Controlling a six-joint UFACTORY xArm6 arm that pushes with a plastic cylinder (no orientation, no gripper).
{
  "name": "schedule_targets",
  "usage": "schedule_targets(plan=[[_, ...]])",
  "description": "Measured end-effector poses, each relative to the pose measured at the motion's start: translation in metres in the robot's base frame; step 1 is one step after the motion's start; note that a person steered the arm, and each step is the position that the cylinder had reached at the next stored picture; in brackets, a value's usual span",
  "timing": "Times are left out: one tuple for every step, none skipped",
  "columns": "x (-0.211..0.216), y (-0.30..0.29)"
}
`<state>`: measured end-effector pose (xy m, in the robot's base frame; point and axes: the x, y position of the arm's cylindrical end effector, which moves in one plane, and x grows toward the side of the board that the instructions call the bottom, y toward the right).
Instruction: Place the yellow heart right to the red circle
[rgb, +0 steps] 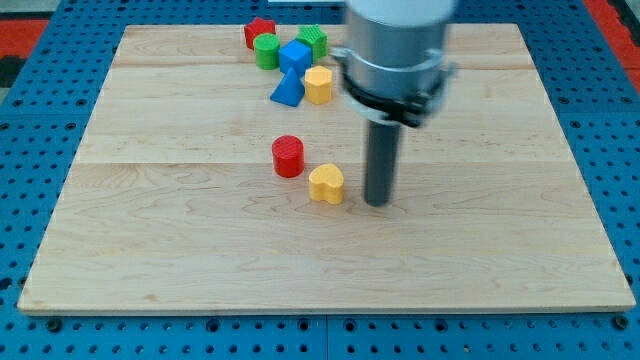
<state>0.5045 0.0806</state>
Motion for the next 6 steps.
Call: schedule_targets(plan=[[0.020,-0.007],[0.012,-0.050],[-0.017,-0.049],[-0.040,-0.058],[-0.008,-0.032],[0.007,-0.057]])
